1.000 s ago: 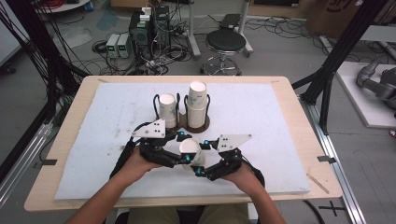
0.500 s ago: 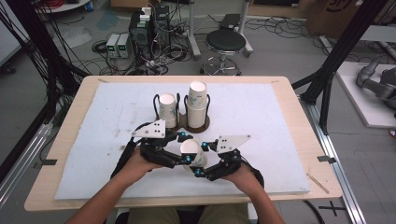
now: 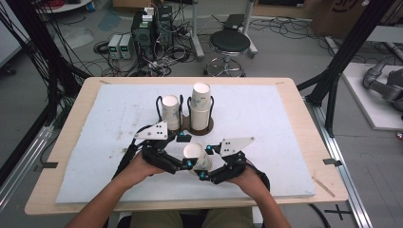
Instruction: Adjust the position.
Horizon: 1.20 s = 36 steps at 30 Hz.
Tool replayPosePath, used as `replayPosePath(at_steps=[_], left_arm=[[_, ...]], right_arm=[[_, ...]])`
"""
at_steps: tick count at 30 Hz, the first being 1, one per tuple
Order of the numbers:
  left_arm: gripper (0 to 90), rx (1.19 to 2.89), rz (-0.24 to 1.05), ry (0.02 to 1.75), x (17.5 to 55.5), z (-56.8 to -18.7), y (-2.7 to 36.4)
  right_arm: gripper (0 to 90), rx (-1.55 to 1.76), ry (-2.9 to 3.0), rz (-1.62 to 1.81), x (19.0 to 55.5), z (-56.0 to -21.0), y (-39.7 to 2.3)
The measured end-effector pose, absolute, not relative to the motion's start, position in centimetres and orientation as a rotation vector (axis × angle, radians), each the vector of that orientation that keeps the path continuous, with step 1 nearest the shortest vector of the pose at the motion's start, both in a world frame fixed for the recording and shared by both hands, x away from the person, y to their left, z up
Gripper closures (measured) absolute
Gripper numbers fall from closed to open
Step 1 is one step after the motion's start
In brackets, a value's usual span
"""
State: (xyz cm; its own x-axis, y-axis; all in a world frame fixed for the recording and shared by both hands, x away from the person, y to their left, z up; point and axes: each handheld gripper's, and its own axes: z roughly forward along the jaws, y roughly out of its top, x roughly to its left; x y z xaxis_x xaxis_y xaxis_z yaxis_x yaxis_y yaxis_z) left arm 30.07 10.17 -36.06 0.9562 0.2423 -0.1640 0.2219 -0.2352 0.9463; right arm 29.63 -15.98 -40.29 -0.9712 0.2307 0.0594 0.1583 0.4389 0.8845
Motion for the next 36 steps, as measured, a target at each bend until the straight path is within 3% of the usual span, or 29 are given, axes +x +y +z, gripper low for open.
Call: replayPosePath(at_steps=[13, 24, 36], left_arm=[[16.4, 1.891, 0.035, 0.321, 30.4, -35.2, 12.4], [16.5, 1.966, 0.020, 0.285, 30.5, -34.7, 12.5], [17.2, 2.005, 0.012, 0.295, 30.9, -35.2, 12.1]], right_arm=[[27.8, 0.266, 2.709, 1.370, 30.3, -38.8, -15.0], [29.4, 0.159, 2.797, 1.160, 31.0, -36.1, -13.6], [32.1, 0.107, 2.809, 1.099, 31.3, -35.6, -13.2]])
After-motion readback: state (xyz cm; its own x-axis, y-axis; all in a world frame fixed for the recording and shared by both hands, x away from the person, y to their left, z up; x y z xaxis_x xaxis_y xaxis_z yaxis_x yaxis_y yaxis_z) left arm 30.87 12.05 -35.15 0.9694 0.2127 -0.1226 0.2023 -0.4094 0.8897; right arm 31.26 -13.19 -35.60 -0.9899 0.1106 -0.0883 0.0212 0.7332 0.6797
